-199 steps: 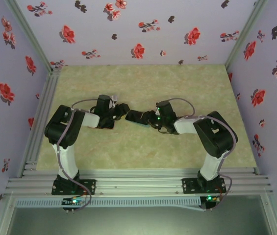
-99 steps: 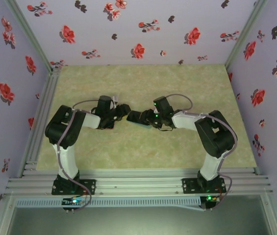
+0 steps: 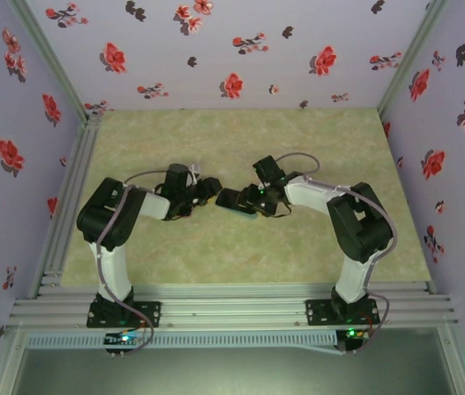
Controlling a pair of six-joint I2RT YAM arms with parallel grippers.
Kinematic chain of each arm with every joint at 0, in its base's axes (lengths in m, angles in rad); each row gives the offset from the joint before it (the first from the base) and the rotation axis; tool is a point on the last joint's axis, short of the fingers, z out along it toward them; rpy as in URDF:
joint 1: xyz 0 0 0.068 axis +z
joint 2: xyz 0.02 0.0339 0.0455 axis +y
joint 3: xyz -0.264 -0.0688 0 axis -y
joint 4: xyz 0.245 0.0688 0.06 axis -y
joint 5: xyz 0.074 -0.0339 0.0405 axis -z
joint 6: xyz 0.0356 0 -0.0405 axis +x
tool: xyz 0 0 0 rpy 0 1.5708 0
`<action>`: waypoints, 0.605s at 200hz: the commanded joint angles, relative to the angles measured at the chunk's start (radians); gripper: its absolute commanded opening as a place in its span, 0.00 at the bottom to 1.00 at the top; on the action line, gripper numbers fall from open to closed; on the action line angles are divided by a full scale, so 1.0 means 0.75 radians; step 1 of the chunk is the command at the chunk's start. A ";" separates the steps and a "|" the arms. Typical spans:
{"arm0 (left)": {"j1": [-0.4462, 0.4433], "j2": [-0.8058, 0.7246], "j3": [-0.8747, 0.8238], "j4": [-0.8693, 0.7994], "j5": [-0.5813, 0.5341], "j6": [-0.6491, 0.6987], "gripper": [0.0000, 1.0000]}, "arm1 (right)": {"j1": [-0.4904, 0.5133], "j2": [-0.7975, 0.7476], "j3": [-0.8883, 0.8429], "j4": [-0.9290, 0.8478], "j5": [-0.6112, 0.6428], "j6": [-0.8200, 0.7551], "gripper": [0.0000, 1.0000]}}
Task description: Put the phone into the phone case
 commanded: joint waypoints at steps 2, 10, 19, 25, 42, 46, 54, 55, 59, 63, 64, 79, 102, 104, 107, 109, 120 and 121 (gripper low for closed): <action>-0.029 0.022 -0.025 0.079 0.045 -0.048 0.44 | 0.015 0.027 0.068 -0.125 0.021 -0.048 0.58; -0.031 0.027 -0.027 0.098 0.046 -0.059 0.43 | 0.017 0.030 0.082 -0.149 0.026 -0.054 0.58; -0.033 0.032 -0.031 0.115 0.046 -0.066 0.43 | 0.019 0.032 0.098 -0.175 0.035 -0.060 0.59; -0.033 0.033 -0.032 0.125 0.046 -0.070 0.43 | 0.018 0.033 0.109 -0.192 0.037 -0.065 0.59; -0.036 0.037 -0.036 0.141 0.044 -0.071 0.43 | 0.020 0.041 0.147 -0.258 0.045 -0.079 0.61; -0.037 0.036 -0.035 0.143 0.044 -0.069 0.43 | 0.021 0.046 0.159 -0.275 0.045 -0.086 0.61; -0.038 0.033 -0.035 0.140 0.041 -0.065 0.43 | 0.020 0.050 0.179 -0.305 0.043 -0.100 0.62; -0.038 0.032 -0.035 0.138 0.041 -0.065 0.43 | 0.021 0.051 0.182 -0.308 0.043 -0.101 0.62; -0.039 0.032 -0.036 0.136 0.037 -0.061 0.43 | 0.022 0.052 0.190 -0.322 0.045 -0.108 0.63; -0.038 0.031 -0.036 0.135 0.035 -0.061 0.43 | 0.023 0.050 0.199 -0.332 0.049 -0.113 0.64; -0.039 0.030 -0.037 0.135 0.034 -0.060 0.43 | 0.023 0.050 0.201 -0.336 0.049 -0.115 0.64; -0.040 0.027 -0.044 0.134 0.025 -0.053 0.43 | 0.023 0.052 0.226 -0.376 0.058 -0.129 0.66; -0.040 0.026 -0.046 0.133 0.026 -0.048 0.43 | 0.022 0.058 0.238 -0.395 0.054 -0.131 0.69; -0.041 0.024 -0.047 0.133 0.026 -0.050 0.43 | 0.023 0.058 0.239 -0.395 0.054 -0.129 0.69; -0.042 0.024 -0.047 0.133 0.026 -0.049 0.43 | 0.022 0.060 0.240 -0.395 0.053 -0.128 0.70; -0.040 0.024 -0.048 0.133 0.026 -0.048 0.43 | 0.022 0.062 0.240 -0.396 0.052 -0.127 0.70; -0.040 0.026 -0.048 0.132 0.028 -0.048 0.43 | 0.023 0.066 0.238 -0.395 0.052 -0.126 0.70; -0.040 0.026 -0.047 0.133 0.030 -0.048 0.43 | 0.022 0.067 0.238 -0.395 0.052 -0.126 0.70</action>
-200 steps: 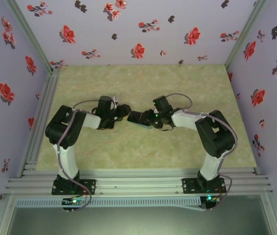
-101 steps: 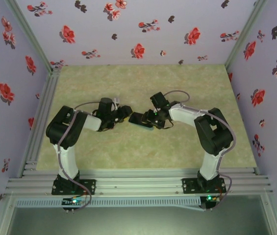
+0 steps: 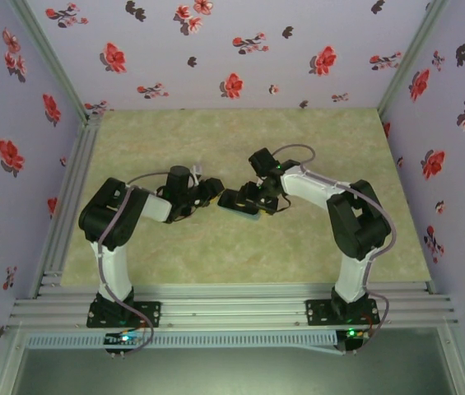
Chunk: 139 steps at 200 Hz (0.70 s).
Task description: Put the phone into the phone case
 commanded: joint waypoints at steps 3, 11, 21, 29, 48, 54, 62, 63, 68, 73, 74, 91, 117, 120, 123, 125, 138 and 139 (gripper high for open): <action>-0.019 0.012 -0.018 0.032 0.029 0.006 0.43 | 0.011 0.032 0.034 -0.051 0.017 -0.023 0.71; -0.018 0.012 -0.018 0.032 0.031 0.005 0.43 | 0.011 0.038 0.034 -0.053 0.019 -0.023 0.71; -0.019 0.012 -0.018 0.032 0.032 0.006 0.43 | 0.012 0.049 0.036 -0.057 0.019 -0.025 0.72; -0.019 0.011 -0.016 0.030 0.031 0.005 0.43 | 0.012 0.057 0.041 -0.067 0.017 -0.028 0.72; -0.019 0.012 -0.010 0.029 0.031 0.004 0.43 | 0.012 0.075 0.054 -0.088 0.012 -0.038 0.73; -0.020 0.012 -0.010 0.028 0.031 0.003 0.43 | 0.011 0.077 0.054 -0.091 0.010 -0.041 0.74; -0.019 0.010 -0.008 0.025 0.029 0.003 0.43 | 0.012 0.078 0.060 -0.099 0.011 -0.046 0.74; -0.019 0.010 -0.007 0.024 0.030 0.005 0.43 | 0.012 0.079 0.060 -0.100 0.013 -0.047 0.74; -0.018 0.010 -0.006 0.022 0.030 0.006 0.43 | 0.012 0.078 0.064 -0.108 0.013 -0.051 0.75; -0.018 0.009 -0.006 0.020 0.029 0.008 0.43 | 0.012 0.082 0.069 -0.117 0.014 -0.055 0.75; -0.018 0.010 -0.005 0.019 0.029 0.008 0.43 | 0.012 0.082 0.070 -0.119 0.015 -0.056 0.75; -0.018 0.005 -0.001 0.001 0.027 0.018 0.43 | 0.012 0.088 0.094 -0.154 0.020 -0.073 0.76; -0.018 0.002 0.004 -0.031 0.025 0.037 0.43 | 0.011 0.094 0.116 -0.188 0.031 -0.088 0.78; -0.019 0.000 0.004 -0.034 0.025 0.039 0.43 | 0.010 0.095 0.117 -0.188 0.031 -0.090 0.78; -0.019 0.001 0.005 -0.038 0.025 0.040 0.43 | 0.010 0.094 0.116 -0.188 0.031 -0.090 0.78; -0.018 0.000 0.007 -0.039 0.023 0.041 0.43 | 0.010 0.093 0.116 -0.188 0.031 -0.090 0.78; -0.020 -0.002 0.004 -0.043 0.025 0.043 0.44 | 0.010 0.094 0.120 -0.186 0.026 -0.092 0.79; -0.020 -0.002 0.004 -0.043 0.024 0.043 0.44 | 0.010 0.094 0.119 -0.185 0.026 -0.092 0.79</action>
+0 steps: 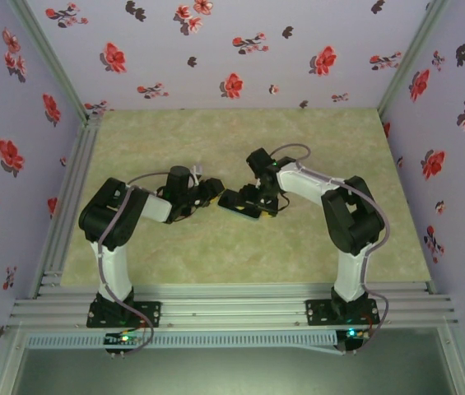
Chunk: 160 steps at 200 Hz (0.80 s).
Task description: Put the phone into the phone case
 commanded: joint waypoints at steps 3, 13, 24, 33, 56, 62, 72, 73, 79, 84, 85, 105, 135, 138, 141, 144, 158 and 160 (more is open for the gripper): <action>-0.016 -0.002 0.006 -0.045 0.024 0.042 0.43 | 0.009 0.017 0.034 -0.047 0.021 -0.033 0.79; -0.016 -0.002 0.006 -0.048 0.024 0.042 0.43 | 0.009 0.018 0.035 -0.038 0.015 -0.032 0.79; -0.017 -0.002 0.007 -0.055 0.023 0.045 0.43 | 0.008 0.017 0.038 -0.027 0.015 -0.029 0.79; -0.016 -0.001 0.011 -0.064 0.023 0.050 0.44 | 0.007 0.018 0.041 -0.021 0.016 -0.024 0.80; -0.017 0.000 0.019 -0.096 0.024 0.066 0.44 | 0.007 0.022 0.052 -0.015 0.015 -0.025 0.80; -0.016 0.002 0.019 -0.096 0.024 0.068 0.45 | 0.005 0.022 0.054 -0.013 0.016 -0.025 0.80; -0.016 0.004 0.019 -0.096 0.026 0.066 0.45 | 0.006 0.023 0.057 -0.009 0.014 -0.025 0.81; -0.016 0.004 0.018 -0.096 0.026 0.066 0.45 | 0.006 0.024 0.057 -0.008 0.014 -0.024 0.81; -0.018 0.006 0.017 -0.096 0.027 0.066 0.45 | 0.007 0.025 0.059 -0.005 0.011 -0.023 0.81; -0.018 0.008 0.017 -0.096 0.025 0.066 0.45 | 0.006 0.028 0.058 -0.001 0.007 -0.021 0.81; -0.017 0.007 0.016 -0.096 0.024 0.066 0.45 | 0.006 0.028 0.057 -0.001 0.006 -0.021 0.81; -0.017 0.010 0.015 -0.096 0.024 0.065 0.45 | 0.007 0.032 0.055 0.018 0.002 -0.012 0.81; -0.018 0.007 0.015 -0.105 0.024 0.070 0.46 | 0.007 0.037 0.054 0.045 -0.009 -0.002 0.81; -0.020 0.006 0.015 -0.105 0.024 0.069 0.46 | 0.006 0.038 0.053 0.049 -0.009 -0.001 0.82; -0.021 0.006 0.014 -0.105 0.024 0.070 0.46 | 0.006 0.038 0.053 0.053 -0.010 0.000 0.81; -0.021 0.006 0.013 -0.105 0.023 0.070 0.46 | 0.007 0.039 0.053 0.057 -0.012 0.001 0.81; -0.021 0.004 0.012 -0.109 0.021 0.070 0.46 | 0.007 0.040 0.054 0.070 -0.020 0.005 0.82; -0.022 0.004 0.011 -0.109 0.022 0.070 0.46 | 0.007 0.040 0.053 0.071 -0.021 0.006 0.82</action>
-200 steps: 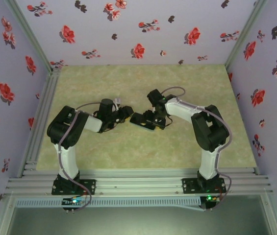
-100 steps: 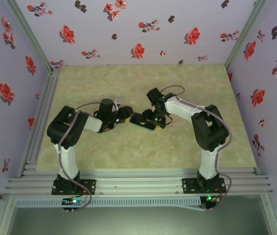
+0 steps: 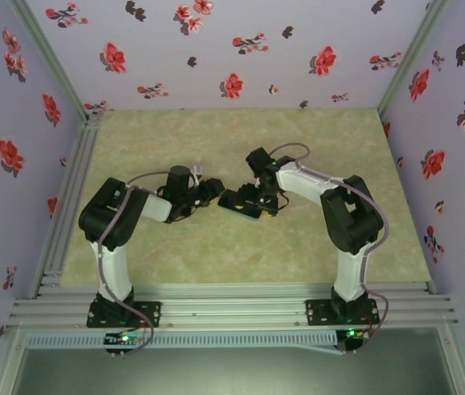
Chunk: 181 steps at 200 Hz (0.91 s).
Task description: Put the phone into the phone case
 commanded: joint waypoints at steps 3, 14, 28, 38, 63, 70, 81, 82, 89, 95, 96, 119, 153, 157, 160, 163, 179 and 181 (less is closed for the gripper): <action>-0.023 0.004 0.006 -0.087 0.016 0.036 0.46 | 0.007 0.024 0.040 0.067 -0.021 0.017 0.82; -0.023 0.004 0.004 -0.089 0.013 0.036 0.46 | 0.006 0.022 0.040 0.077 -0.025 0.020 0.82; -0.026 0.003 0.003 -0.089 0.011 0.037 0.46 | 0.007 0.022 0.040 0.081 -0.025 0.021 0.82; -0.028 0.004 0.003 -0.091 0.009 0.037 0.46 | 0.007 0.017 0.037 0.088 -0.028 0.021 0.82; -0.031 0.004 -0.001 -0.090 0.005 0.036 0.46 | 0.005 -0.006 0.013 0.123 -0.038 0.026 0.83; -0.030 0.000 -0.002 -0.089 0.002 0.036 0.46 | 0.007 -0.013 0.006 0.131 -0.038 0.027 0.83; -0.031 -0.008 -0.006 -0.091 -0.003 0.038 0.46 | 0.005 -0.026 -0.006 0.131 -0.034 0.023 0.83; -0.030 -0.008 -0.006 -0.091 -0.004 0.039 0.46 | 0.005 -0.028 -0.007 0.131 -0.033 0.022 0.83; -0.030 -0.017 -0.009 -0.098 -0.009 0.042 0.46 | 0.007 -0.037 -0.016 0.130 -0.032 0.020 0.84; -0.030 -0.023 -0.007 -0.108 -0.012 0.046 0.46 | 0.005 -0.047 -0.025 0.130 -0.025 0.016 0.83; -0.031 -0.025 -0.007 -0.110 -0.013 0.047 0.46 | 0.005 -0.049 -0.027 0.129 -0.025 0.016 0.83; -0.030 -0.049 0.010 -0.163 -0.019 0.073 0.47 | -0.001 -0.109 -0.085 0.147 -0.013 0.013 0.84; -0.030 -0.087 0.051 -0.267 -0.035 0.128 0.47 | -0.020 -0.212 -0.186 0.188 0.011 0.020 0.84; -0.028 -0.089 0.056 -0.277 -0.036 0.133 0.47 | -0.022 -0.223 -0.197 0.196 0.009 0.020 0.84; -0.028 -0.089 0.059 -0.285 -0.036 0.137 0.46 | -0.023 -0.231 -0.206 0.200 0.010 0.020 0.84; -0.028 -0.087 0.063 -0.292 -0.036 0.139 0.47 | -0.025 -0.239 -0.214 0.204 0.010 0.020 0.84; -0.028 -0.084 0.076 -0.313 -0.034 0.147 0.47 | -0.024 -0.280 -0.259 0.236 0.014 0.014 0.84; -0.028 -0.084 0.077 -0.315 -0.034 0.148 0.47 | -0.024 -0.286 -0.266 0.243 0.014 0.014 0.84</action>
